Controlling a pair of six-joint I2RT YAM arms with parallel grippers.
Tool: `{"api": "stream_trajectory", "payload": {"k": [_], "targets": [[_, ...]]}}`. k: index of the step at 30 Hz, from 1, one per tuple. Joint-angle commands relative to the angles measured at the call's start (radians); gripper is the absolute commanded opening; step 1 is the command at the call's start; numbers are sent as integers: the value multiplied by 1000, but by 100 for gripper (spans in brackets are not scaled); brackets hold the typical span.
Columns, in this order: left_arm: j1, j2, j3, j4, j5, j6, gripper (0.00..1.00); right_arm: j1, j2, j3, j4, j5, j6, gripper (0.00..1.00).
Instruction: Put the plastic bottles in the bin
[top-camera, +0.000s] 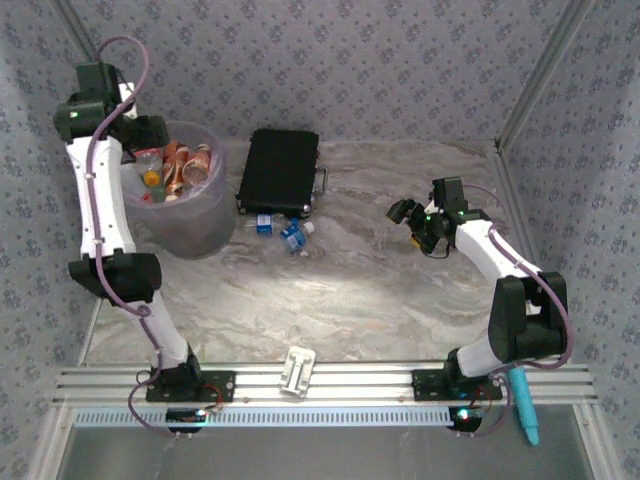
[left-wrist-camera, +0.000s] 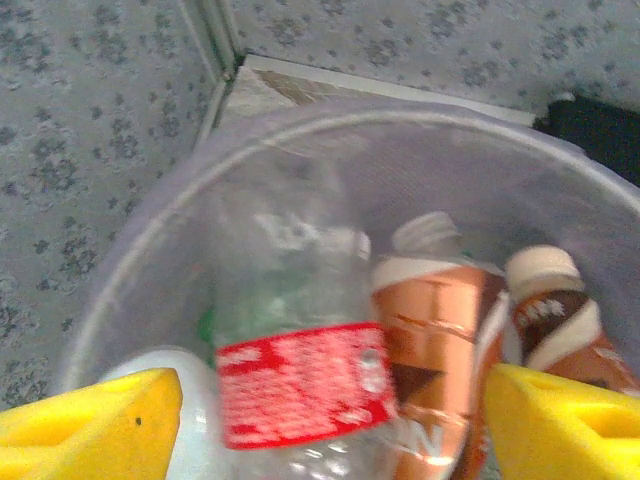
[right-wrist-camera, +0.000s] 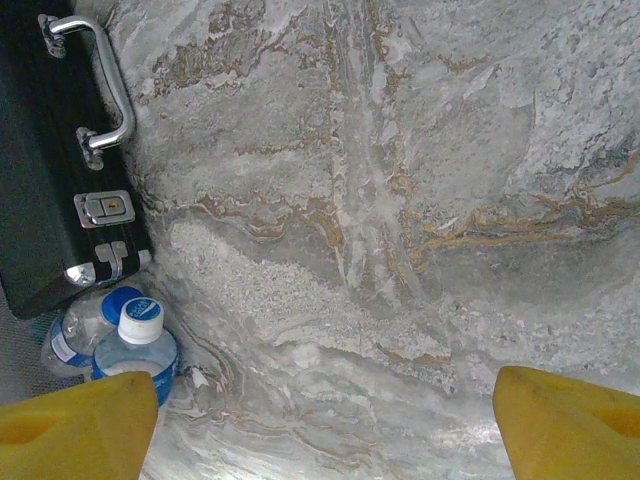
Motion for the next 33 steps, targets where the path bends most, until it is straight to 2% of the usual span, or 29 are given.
{"api": "stream_trajectory", "payload": {"k": [1, 4, 6, 10, 12, 16, 21, 24, 28, 33], "targets": [[-150, -118, -13, -53, -42, 43, 78, 5, -17, 7, -36, 0, -20, 89], [-314, -209, -169, -11, -65, 58, 78, 1, -26, 10, -44, 4, -23, 89], [-405, -278, -306, 60, -41, 63, 79, 0, -33, 13, -53, 6, -24, 89], [-522, -366, -550, 208, 20, 15, 80, -1, -48, 17, -72, 13, -30, 89], [-578, -368, -642, 250, 20, 12, 84, -3, -54, 23, -83, 17, -33, 89], [-639, -330, -803, 354, 62, -25, 88, -3, -69, 23, -98, 28, -32, 89], [-703, -221, -926, 500, 26, -59, 90, -3, -92, 15, -116, 38, -32, 89], [-727, -152, -971, 563, -7, -57, 91, -5, -112, 2, -123, 48, -33, 89], [-743, -57, -1007, 635, 11, -52, 95, -11, -130, -14, -131, 53, -32, 89], [-755, 20, -1007, 645, 0, -56, 97, -21, -139, -19, -134, 51, -31, 89]]}}
